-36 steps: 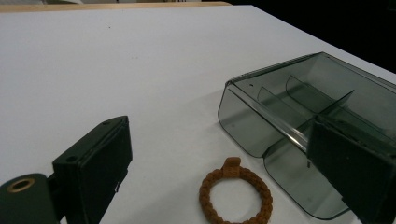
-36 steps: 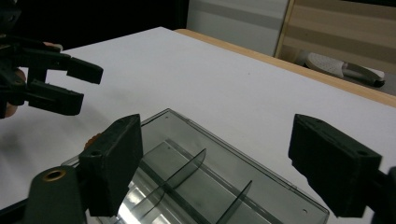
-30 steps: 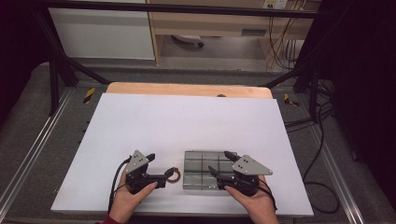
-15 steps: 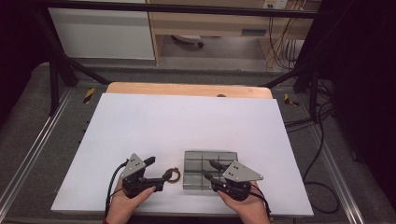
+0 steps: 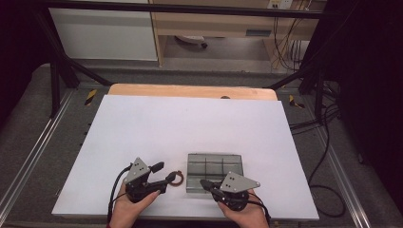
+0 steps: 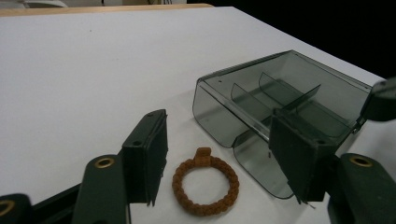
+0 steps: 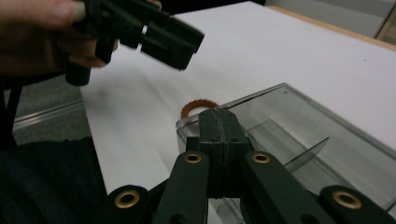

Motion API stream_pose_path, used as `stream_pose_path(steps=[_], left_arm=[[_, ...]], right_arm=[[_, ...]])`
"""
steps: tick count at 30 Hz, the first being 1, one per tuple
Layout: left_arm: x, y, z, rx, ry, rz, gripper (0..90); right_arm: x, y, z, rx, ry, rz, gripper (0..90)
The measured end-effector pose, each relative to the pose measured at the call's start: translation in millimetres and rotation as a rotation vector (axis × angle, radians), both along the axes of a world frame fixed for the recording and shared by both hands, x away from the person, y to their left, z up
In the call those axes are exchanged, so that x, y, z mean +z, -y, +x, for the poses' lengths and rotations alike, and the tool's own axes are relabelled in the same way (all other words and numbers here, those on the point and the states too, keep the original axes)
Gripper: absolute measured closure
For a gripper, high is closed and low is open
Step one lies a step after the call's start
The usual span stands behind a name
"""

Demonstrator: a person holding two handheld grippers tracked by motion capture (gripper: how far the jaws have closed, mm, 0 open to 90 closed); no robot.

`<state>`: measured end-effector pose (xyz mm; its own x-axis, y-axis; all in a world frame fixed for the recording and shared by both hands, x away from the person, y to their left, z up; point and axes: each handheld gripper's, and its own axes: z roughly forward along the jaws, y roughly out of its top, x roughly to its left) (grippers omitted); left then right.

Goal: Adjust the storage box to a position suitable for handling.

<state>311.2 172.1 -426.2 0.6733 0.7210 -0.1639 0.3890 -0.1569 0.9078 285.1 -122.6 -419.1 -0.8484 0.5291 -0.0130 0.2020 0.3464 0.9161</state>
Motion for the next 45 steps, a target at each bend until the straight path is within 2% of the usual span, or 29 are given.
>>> stream_pose_path(steps=[2, 5, 10, 16, 20, 23, 30, 34, 38, 45], left_arm=[[-1.5, 1.1, -0.4, 0.019, -0.001, 0.022, 42.5], [-3.5, 2.3, -0.3, 0.008, -0.021, 0.010, 47.5], [-3.0, 1.1, -2.0, 0.006, -0.016, 0.003, 58.7], [-3.3, 0.0, -4.6, -0.026, -0.017, 0.004, 78.0], [-4.9, 1.3, -5.9, -0.066, -0.046, 0.011, 88.8], [-5.3, 4.9, -6.8, -0.096, -0.060, 0.040, 89.7], [-11.7, 12.5, -15.1, -0.144, -0.097, 0.072, 89.8], [-14.5, 17.8, -20.1, -0.171, -0.108, 0.092, 89.8], [-15.7, 19.4, -19.9, -0.198, -0.126, 0.081, 89.8], [-18.3, 25.4, -21.0, -0.227, -0.134, 0.096, 89.8]], right_arm=[[-4.0, -2.0, -2.5, 0.010, -0.006, -0.019, 90.0], [-10.0, -4.7, -5.1, 0.017, -0.012, -0.045, 90.0], [-16.9, -9.0, -7.3, 0.027, -0.034, -0.067, 90.0], [-22.6, -9.9, -8.0, 0.033, -0.054, -0.086, 90.0], [-28.6, -10.3, -8.6, 0.040, -0.079, -0.108, 90.0], [-31.6, -9.5, -8.5, 0.038, -0.093, -0.115, 90.0], [-38.6, -8.4, -10.4, 0.048, -0.114, -0.154, 90.0], [-39.6, -3.4, -10.5, 0.029, -0.125, -0.162, 90.0], [-40.7, 4.4, -11.7, 0.007, -0.137, -0.170, 90.0], [-40.0, 16.4, -12.6, -0.035, -0.151, -0.161, 90.0]])
